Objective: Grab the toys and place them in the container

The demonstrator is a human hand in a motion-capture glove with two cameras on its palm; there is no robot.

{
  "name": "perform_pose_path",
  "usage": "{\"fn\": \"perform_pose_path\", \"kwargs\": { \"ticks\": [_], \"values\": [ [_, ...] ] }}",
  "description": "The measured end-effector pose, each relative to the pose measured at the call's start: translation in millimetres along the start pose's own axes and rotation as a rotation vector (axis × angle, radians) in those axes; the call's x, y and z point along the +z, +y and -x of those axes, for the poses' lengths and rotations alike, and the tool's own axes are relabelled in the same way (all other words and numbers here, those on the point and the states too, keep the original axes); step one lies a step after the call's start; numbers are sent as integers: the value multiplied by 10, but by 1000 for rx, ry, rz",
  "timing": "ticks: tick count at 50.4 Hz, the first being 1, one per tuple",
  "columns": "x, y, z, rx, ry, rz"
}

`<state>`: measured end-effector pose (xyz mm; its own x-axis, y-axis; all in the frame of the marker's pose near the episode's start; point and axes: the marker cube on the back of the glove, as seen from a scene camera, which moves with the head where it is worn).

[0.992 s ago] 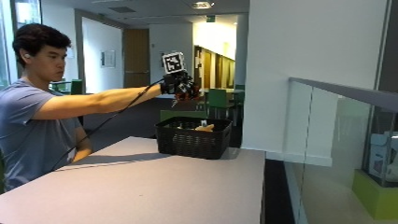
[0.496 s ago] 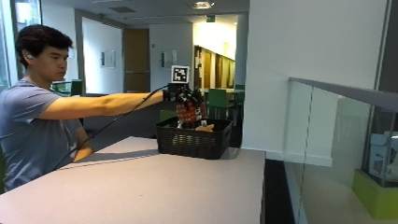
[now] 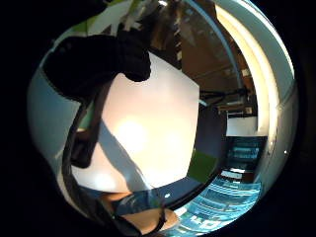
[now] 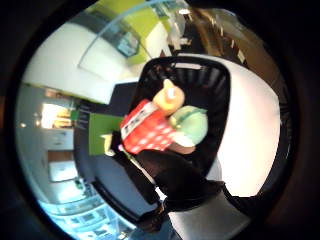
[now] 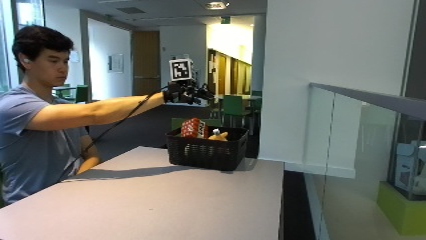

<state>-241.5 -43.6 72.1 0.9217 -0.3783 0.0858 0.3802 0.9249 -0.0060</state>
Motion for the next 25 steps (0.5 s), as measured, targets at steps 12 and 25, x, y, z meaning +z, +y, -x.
{"fn": "perform_pose_path", "kwargs": {
  "ticks": [12, 25],
  "values": [
    [-55, 371, -1267, 293, 139, -33],
    [137, 881, -2254, 382, 139, -41]
  ]
}}
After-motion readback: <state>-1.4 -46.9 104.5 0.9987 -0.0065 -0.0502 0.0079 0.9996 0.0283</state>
